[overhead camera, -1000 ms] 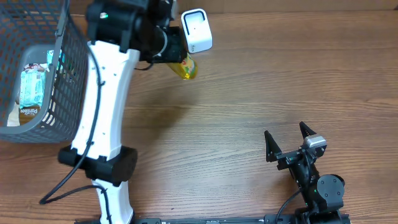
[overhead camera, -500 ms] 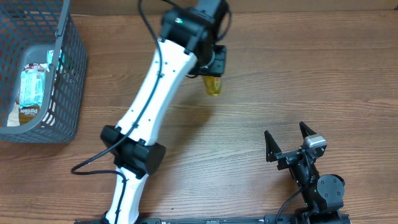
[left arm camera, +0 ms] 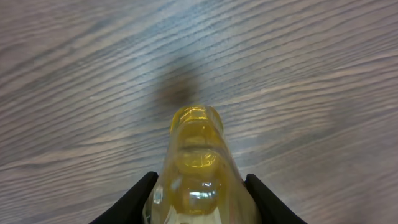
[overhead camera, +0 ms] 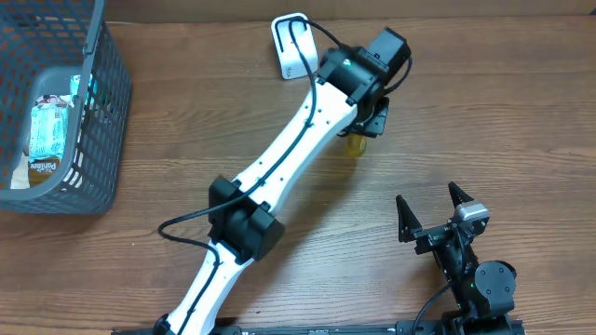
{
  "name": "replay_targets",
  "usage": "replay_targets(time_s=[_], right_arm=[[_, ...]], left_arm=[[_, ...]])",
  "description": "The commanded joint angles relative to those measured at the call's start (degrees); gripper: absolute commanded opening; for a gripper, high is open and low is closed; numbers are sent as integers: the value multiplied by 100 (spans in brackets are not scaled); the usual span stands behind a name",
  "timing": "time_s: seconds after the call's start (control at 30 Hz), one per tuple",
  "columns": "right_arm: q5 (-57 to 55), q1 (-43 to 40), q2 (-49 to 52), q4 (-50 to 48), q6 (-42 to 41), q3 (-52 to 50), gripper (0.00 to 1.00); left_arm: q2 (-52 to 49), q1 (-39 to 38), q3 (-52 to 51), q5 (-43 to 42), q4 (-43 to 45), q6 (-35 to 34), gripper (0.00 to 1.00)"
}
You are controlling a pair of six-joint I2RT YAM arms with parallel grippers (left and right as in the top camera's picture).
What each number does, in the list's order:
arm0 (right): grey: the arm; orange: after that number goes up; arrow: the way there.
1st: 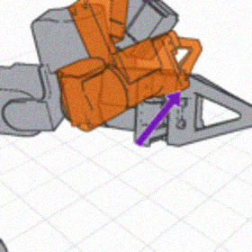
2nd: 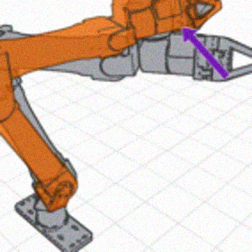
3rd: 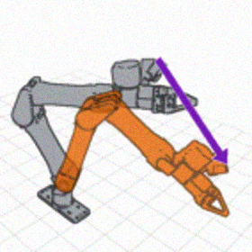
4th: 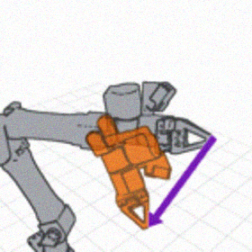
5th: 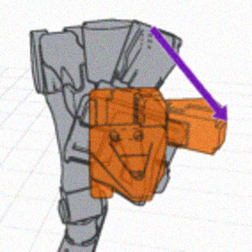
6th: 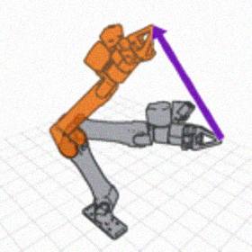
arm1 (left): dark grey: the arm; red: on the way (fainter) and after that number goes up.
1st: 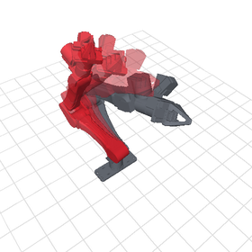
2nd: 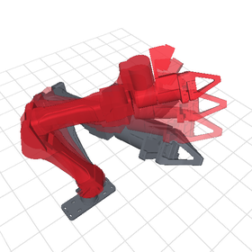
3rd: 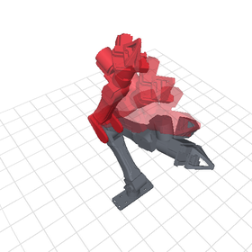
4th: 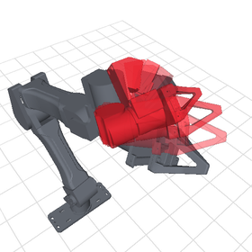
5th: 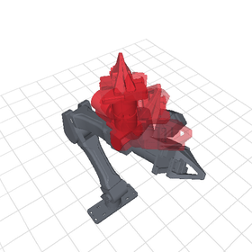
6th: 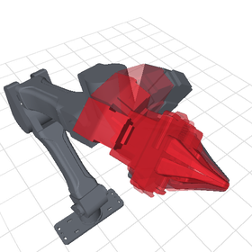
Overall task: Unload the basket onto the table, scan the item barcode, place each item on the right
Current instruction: 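Carry the bottle forward and lower it upright near the scanner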
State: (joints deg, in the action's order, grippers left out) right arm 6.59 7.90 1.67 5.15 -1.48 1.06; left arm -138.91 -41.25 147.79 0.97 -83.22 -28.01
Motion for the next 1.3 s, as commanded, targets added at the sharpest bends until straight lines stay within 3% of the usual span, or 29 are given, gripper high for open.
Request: replay_targets(time_s=[0.0, 0.97, 1.1, 1.27], right_arm=[[-48, 0, -9, -31, -17, -26, 100], [-48, 0, -9, -31, -15, -26, 100], [-48, 0, -9, -31, -17, -26, 100], [-48, 0, -9, -31, -17, -26, 100]], left_arm=[[-173, -50, 42, 111, 59, -116, 4], [-330, -385, -376, 111, 522, -350, 14], [-330, -382, -518, 94, 654, -352, 18], [-330, -385, -525, 90, 651, -350, 35]])
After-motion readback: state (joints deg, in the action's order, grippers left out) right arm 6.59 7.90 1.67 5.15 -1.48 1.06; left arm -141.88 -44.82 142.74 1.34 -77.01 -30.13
